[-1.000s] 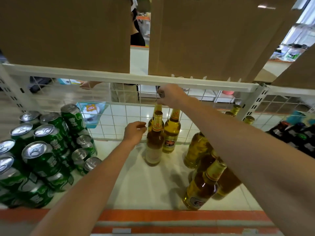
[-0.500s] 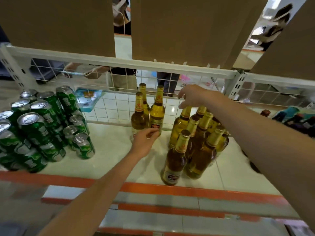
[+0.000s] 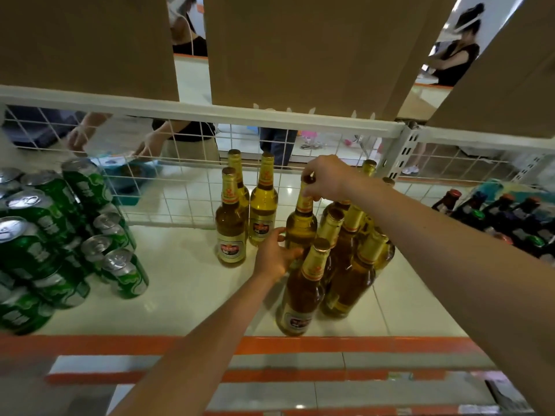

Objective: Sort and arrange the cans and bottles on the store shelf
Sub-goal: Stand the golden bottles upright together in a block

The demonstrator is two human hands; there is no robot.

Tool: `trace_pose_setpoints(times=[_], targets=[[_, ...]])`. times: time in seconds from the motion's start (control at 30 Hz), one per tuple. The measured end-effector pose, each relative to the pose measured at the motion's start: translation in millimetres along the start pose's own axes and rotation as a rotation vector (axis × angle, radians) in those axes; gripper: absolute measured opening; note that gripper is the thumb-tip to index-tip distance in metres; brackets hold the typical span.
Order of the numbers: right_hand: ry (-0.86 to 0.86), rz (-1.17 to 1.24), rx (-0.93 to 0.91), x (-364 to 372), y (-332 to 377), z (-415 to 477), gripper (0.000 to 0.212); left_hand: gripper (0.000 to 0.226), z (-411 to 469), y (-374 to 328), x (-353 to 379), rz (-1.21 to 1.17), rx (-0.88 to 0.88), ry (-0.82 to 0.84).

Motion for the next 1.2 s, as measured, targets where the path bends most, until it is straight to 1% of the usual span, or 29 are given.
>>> trace_pose_setpoints(times=[0.1,0.2,0.3,0.37,0.53,0.77,0.87,0.97,1.07,1.2], targets=[[-0.007,0.019,0.028,4,5,3,0.028,0.063,-4,4,-11,0.094,0.026,-0.096],[-0.030,0.019,0.019,10,16,8,0.028,0.048,-12,10,-24,0.147,0.006,-0.234],[-0.043,0.008,0.008,15,30,14,0.026,0.032,-24,13,-36,0.120,-0.004,-0.350],[-0.050,0.007,-0.001,17,38,17,0.025,0.031,-31,18,-43,0.075,-0.017,-0.398],[-0.065,0.025,0.005,25,52,31,0.028,0.032,-34,34,-55,0.037,-0.034,-0.423],[-0.040,0.004,-0.006,30,65,46,0.027,0.020,-30,41,-63,-0.019,-0.129,-0.513],[-0.017,0.004,-0.029,31,67,46,0.024,0.024,-32,44,-58,-0.097,-0.181,-0.549],[-0.022,-0.002,-0.049,31,69,44,0.025,0.026,-30,45,-55,-0.128,-0.192,-0.576],[-0.018,-0.006,-0.030,31,69,46,0.026,0.028,-27,48,-55,-0.122,-0.187,-0.578],[0.029,-0.016,-0.002,32,71,48,0.027,0.028,-25,51,-56,-0.058,-0.165,-0.577]])
Point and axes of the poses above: each hand's wrist, its own z-axis towards the middle knuckle, its own x-axis out of the palm, y = z × x, the point moved 8 cm from there along z, towards the middle knuckle, and after that the axes turned 10 degrees about z, right-handed, at the moved point
